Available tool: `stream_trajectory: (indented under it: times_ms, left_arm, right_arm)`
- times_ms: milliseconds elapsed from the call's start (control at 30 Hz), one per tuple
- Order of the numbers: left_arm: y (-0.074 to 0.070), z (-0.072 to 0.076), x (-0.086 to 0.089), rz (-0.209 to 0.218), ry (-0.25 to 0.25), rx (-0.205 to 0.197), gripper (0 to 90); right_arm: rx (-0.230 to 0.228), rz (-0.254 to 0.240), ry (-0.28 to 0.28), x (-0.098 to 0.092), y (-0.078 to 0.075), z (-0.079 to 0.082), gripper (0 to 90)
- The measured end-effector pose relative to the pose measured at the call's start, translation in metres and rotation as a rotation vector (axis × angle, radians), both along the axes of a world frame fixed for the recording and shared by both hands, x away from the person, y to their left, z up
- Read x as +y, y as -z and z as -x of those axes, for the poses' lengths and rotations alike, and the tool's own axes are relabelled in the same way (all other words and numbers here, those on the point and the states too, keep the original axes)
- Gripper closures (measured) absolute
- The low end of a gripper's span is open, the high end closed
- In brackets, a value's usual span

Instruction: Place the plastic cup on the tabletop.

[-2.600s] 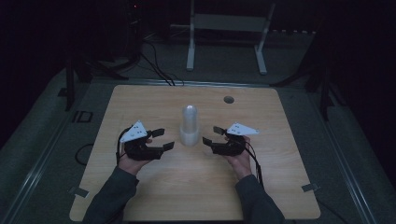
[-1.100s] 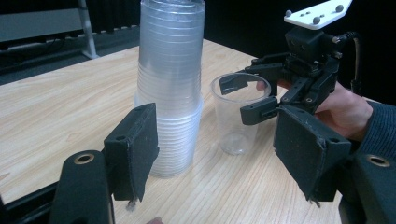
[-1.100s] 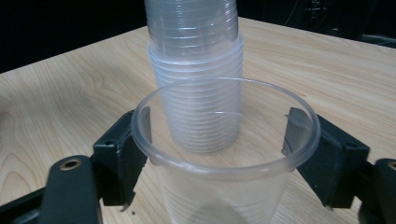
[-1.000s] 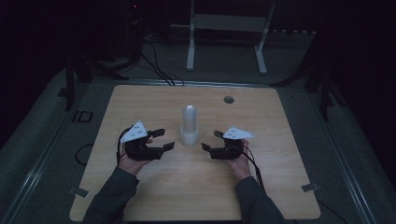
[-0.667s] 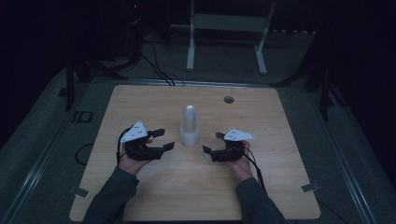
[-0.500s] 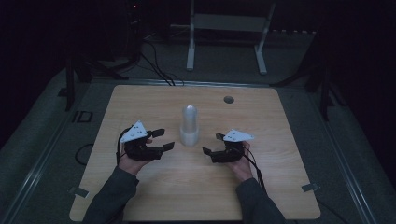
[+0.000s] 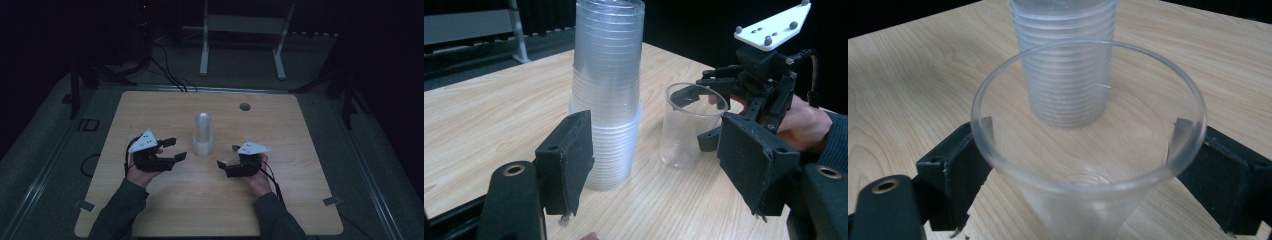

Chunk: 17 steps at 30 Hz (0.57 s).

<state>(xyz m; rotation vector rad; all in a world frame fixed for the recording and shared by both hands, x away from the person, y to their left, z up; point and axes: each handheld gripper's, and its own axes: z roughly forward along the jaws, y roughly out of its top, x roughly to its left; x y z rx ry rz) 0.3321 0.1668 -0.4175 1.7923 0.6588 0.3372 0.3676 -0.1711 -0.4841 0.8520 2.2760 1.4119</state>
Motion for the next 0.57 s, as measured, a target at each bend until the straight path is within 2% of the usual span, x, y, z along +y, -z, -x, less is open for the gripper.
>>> stream_trajectory:
  times_ms: [167,567]
  left_arm:
    - [0.000,0.000,0.000,0.000,-0.001,-0.001,30.7]
    - [-0.001,0.000,0.000,0.000,-0.003,-0.002,30.7]
  right_arm:
    - [-0.001,0.007,-0.005,-0.003,0.001,0.004,11.1]
    - [0.003,-0.013,-0.010,-0.014,-0.001,0.015,11.1]
